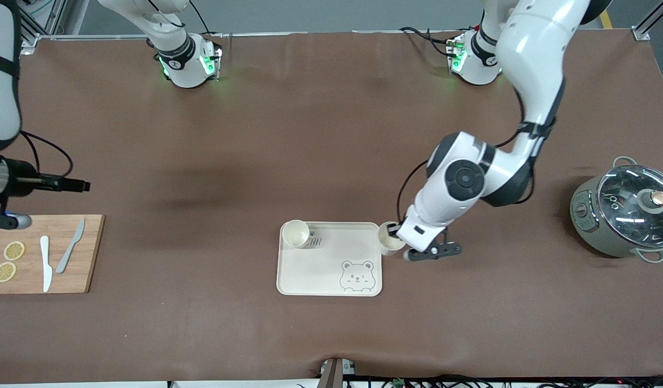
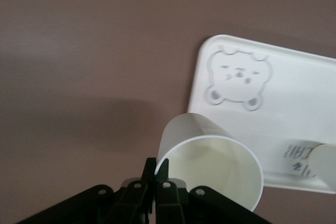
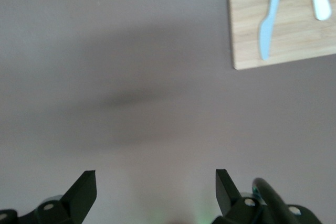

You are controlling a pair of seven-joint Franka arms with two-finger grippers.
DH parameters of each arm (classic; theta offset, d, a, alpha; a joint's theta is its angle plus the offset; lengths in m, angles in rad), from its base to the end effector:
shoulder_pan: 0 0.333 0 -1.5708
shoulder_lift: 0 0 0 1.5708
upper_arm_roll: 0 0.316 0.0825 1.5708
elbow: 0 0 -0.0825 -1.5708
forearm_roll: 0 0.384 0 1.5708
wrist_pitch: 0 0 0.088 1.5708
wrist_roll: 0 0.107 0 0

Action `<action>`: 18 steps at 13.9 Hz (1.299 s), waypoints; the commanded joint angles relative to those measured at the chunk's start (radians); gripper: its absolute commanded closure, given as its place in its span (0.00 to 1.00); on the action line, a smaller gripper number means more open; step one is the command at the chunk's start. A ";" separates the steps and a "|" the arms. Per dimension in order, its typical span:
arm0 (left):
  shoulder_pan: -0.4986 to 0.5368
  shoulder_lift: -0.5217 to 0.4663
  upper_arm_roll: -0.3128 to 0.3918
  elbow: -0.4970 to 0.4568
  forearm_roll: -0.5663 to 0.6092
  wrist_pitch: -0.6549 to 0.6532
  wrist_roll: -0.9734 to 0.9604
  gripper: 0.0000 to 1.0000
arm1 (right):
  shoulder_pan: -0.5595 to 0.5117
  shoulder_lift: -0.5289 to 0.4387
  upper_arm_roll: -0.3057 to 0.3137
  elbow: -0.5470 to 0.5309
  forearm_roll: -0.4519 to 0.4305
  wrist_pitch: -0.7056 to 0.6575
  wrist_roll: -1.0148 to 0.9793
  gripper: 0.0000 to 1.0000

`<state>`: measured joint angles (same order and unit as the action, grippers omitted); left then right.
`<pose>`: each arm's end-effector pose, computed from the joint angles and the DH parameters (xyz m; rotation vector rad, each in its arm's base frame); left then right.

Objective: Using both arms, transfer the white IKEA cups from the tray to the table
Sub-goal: 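Carry the cup toward the pot while the right gripper reaches the other cup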

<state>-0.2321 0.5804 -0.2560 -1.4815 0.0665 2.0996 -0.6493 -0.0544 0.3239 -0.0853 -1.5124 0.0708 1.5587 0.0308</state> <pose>0.6440 -0.3029 0.3503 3.0325 0.2636 0.0070 0.6220 -0.0735 0.4588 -3.0429 0.2728 0.4206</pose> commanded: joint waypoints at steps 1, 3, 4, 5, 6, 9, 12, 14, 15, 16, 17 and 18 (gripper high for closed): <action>0.071 -0.097 0.000 -0.040 0.022 -0.159 0.010 1.00 | 0.066 0.058 -0.001 0.023 0.087 0.055 0.075 0.00; 0.115 -0.132 0.000 -0.080 0.022 -0.210 0.011 1.00 | 0.103 0.092 -0.001 0.023 0.141 0.113 0.098 0.00; 0.140 -0.154 0.000 -0.116 0.022 -0.210 0.014 1.00 | 0.137 0.106 -0.001 0.023 0.150 0.141 0.109 0.00; 0.172 -0.175 0.000 -0.153 0.022 -0.210 0.025 1.00 | 0.187 0.122 -0.001 0.024 0.147 0.165 0.124 0.00; 0.197 -0.191 0.000 -0.189 0.022 -0.210 0.042 1.00 | 0.233 0.141 -0.002 0.027 0.144 0.188 0.153 0.00; 0.295 -0.234 -0.009 -0.300 0.022 -0.193 0.121 1.00 | 0.323 0.187 -0.001 0.031 0.152 0.319 0.257 0.00; 0.316 -0.287 -0.008 -0.437 0.022 -0.091 0.155 1.00 | 0.395 0.247 0.002 0.028 0.162 0.420 0.261 0.00; 0.391 -0.338 -0.016 -0.552 0.019 -0.002 0.293 1.00 | 0.445 0.291 0.001 0.026 0.170 0.478 0.261 0.00; 0.408 -0.367 -0.016 -0.600 0.018 0.013 0.330 1.00 | 0.462 0.294 0.001 0.026 0.170 0.492 0.261 0.00; 0.415 -0.398 -0.016 -0.637 0.018 0.016 0.341 1.00 | 0.485 0.310 0.001 0.026 0.170 0.495 0.259 0.00; 0.425 -0.433 -0.016 -0.682 0.019 0.031 0.362 1.00 | 0.514 0.316 0.001 0.026 0.170 0.501 0.261 0.00; 0.433 -0.460 -0.016 -0.722 0.018 0.055 0.394 1.00 | 0.522 0.317 0.001 0.027 0.172 0.509 0.288 0.00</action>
<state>0.1801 0.2351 -0.2564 -2.0785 0.0705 2.1052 -0.2964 0.4395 0.6297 -0.0738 -1.5093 0.2198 2.0669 0.2917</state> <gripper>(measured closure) 0.969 0.000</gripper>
